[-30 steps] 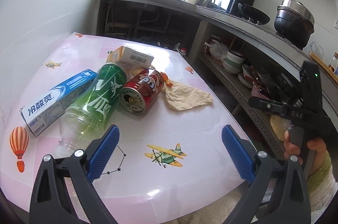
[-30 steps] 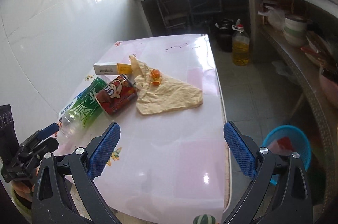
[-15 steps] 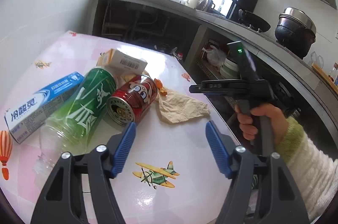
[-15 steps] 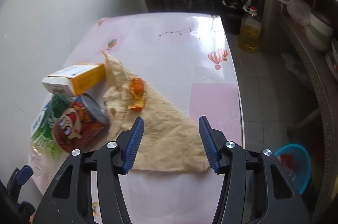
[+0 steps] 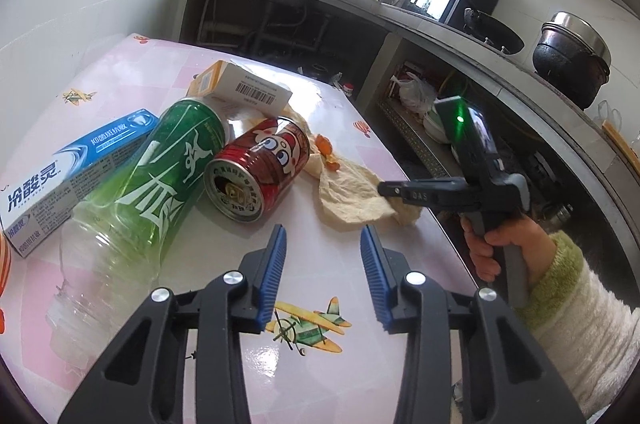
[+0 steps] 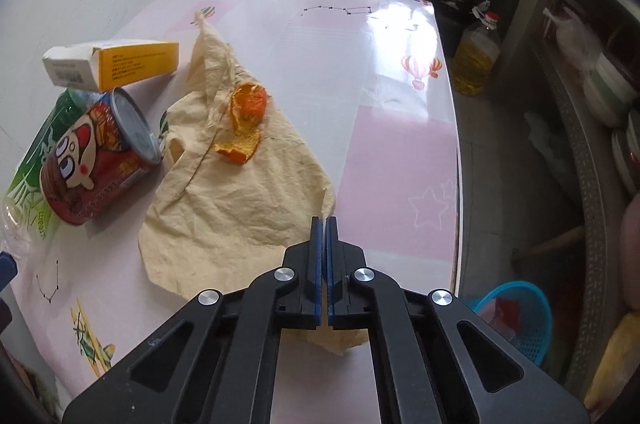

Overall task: Collect trash
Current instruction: 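Reach the right gripper to the beige cloth with orange peel and pinch it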

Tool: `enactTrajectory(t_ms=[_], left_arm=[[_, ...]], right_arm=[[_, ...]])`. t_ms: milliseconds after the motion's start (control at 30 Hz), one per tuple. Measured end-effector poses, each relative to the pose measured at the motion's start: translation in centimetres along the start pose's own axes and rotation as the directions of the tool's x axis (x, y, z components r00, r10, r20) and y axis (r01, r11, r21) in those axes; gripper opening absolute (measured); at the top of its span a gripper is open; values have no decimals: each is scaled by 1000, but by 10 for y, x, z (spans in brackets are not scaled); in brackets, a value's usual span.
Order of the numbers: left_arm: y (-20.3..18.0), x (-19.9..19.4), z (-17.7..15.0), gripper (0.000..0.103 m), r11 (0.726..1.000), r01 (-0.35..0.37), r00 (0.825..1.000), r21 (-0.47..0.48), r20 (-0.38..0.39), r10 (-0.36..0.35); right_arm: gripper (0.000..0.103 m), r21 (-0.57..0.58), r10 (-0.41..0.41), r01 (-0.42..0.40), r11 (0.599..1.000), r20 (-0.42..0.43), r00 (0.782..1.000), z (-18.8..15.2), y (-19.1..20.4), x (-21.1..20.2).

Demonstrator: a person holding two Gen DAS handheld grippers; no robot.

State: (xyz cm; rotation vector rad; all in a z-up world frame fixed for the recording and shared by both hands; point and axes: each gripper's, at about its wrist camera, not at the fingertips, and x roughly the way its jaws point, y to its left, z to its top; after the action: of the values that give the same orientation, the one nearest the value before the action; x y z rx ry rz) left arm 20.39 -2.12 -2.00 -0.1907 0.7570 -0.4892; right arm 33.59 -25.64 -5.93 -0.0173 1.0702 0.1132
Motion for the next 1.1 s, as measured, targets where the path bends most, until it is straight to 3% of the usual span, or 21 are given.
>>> enactTrajectory(t_ms=[200,433,533,600,633,700,767,833,933,1033,1100], left_arm=[[-8,-11,-8,36,1000,16,1000,17,-1,-16],[-23,-13,-28,31,997,77,995,32,-64,-75],[-33,-6,-38,30,993,97,990,60,-104,-91],[-41,5,-46,30,992,97,985,86,-152,-83],[-43,11,-49,30,991,90,982,98,-173,-72],[-47,23,-55,29,990,73,976,121,-211,-46],[-47,30,-60,28,990,57,973,132,-229,-26],[-46,34,-62,28,991,41,970,129,-241,-9],[-44,37,-61,27,992,39,968,117,-252,-9],[-41,36,-62,27,992,36,967,117,-254,-5],[-39,36,-62,27,994,40,966,104,-256,-12]], right_arm=[[0,121,52,-46,992,-47,998,-60,1,-35],[0,298,218,-193,935,-52,975,-128,14,-69],[5,290,262,-237,927,-48,964,-144,24,-81],[11,224,229,-216,950,-32,973,-141,26,-91],[25,195,204,-198,961,-11,979,-139,27,-98],[39,136,149,-155,978,58,987,-130,27,-112],[43,74,151,-159,984,112,982,-116,25,-118],[57,-1,180,-181,983,145,973,-105,24,-114],[60,-105,209,-196,975,143,967,-92,30,-99],[60,-110,189,-176,978,113,976,-78,28,-78],[51,-76,188,-181,981,99,977,-73,23,-67]])
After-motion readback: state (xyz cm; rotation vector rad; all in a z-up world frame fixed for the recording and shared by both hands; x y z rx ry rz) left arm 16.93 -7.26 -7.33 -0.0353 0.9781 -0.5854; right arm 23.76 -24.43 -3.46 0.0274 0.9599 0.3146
